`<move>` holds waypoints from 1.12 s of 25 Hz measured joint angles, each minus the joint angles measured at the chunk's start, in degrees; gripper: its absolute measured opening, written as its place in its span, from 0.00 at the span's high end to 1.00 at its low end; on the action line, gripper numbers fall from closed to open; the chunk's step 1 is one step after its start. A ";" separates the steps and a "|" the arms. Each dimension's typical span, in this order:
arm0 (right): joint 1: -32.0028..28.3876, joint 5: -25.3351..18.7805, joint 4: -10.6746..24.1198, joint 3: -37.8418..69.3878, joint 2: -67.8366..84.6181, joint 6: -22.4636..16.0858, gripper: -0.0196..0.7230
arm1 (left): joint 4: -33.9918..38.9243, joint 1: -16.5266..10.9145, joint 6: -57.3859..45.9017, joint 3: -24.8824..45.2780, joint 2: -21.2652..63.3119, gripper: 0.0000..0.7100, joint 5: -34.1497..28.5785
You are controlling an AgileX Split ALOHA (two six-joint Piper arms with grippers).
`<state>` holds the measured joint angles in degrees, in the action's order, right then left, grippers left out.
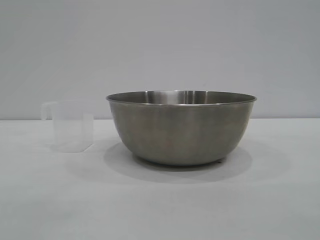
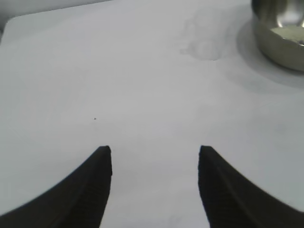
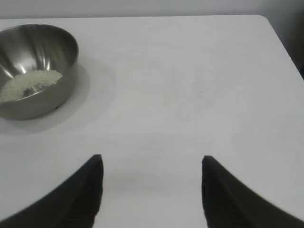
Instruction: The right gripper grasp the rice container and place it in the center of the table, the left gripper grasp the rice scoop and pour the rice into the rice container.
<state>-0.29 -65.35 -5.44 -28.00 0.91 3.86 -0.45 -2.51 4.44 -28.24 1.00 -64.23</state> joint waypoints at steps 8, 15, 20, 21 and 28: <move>3.41 0.00 0.00 0.00 0.00 0.00 0.40 | 0.00 -0.03 0.00 0.00 0.00 0.51 0.00; 3.54 0.00 0.00 0.00 0.00 0.00 0.40 | 0.00 -0.03 0.00 0.00 0.00 0.51 0.00; 3.54 0.00 0.00 0.00 0.00 0.00 0.40 | 0.00 -0.03 0.00 0.00 0.00 0.51 0.00; 3.54 0.00 0.00 0.00 0.00 0.00 0.40 | 0.00 -0.03 0.00 0.00 0.00 0.51 0.00; 3.54 0.00 0.00 0.00 0.00 0.00 0.40 | 0.00 -0.03 0.00 0.00 0.00 0.51 0.00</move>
<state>3.25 -65.35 -5.44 -28.00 0.91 3.86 -0.45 -2.54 4.44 -28.24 1.00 -64.23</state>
